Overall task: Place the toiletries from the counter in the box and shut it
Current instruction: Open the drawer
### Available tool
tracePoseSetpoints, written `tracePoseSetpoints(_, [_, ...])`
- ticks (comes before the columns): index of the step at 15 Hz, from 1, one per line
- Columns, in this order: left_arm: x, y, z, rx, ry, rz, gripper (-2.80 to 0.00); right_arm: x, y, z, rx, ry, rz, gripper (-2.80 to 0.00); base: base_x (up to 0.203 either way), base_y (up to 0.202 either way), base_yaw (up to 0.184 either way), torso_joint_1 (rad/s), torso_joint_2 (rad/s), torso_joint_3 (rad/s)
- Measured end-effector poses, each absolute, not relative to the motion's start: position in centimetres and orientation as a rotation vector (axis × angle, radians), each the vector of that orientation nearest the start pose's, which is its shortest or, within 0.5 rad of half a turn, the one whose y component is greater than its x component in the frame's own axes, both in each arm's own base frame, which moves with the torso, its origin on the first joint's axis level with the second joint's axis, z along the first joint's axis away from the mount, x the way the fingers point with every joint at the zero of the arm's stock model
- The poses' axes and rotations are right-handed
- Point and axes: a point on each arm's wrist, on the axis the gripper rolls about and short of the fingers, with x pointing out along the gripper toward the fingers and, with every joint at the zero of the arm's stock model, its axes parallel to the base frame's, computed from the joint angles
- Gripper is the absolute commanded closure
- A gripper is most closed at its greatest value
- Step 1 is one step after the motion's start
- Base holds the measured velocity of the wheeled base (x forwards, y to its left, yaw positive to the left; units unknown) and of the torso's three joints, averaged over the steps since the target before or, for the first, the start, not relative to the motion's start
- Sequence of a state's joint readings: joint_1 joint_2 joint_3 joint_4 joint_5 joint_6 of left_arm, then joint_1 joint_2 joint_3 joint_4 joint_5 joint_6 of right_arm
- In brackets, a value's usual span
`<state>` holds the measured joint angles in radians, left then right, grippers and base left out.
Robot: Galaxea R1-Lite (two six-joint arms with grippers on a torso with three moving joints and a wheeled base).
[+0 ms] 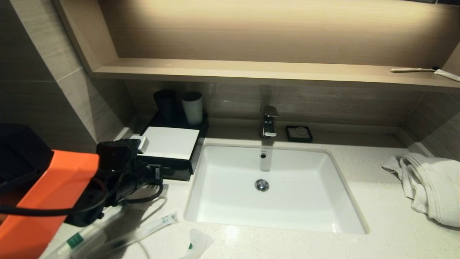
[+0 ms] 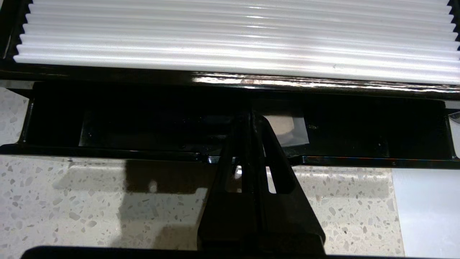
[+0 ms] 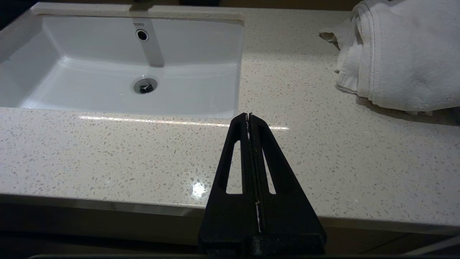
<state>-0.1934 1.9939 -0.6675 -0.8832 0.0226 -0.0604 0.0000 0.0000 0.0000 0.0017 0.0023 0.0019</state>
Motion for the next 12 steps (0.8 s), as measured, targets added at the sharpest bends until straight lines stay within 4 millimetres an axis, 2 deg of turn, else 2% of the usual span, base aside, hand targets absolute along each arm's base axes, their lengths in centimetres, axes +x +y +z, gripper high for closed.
tracePoseSetpoints(12, [29.6, -5.8, 7.6, -0.008, 0.481, -0.158, 0.00, -2.3, 0.0, 7.5, 0.002, 0.002, 0.002, 0.00, 0.000, 0.000, 0.000, 0.000, 0.00, 0.000])
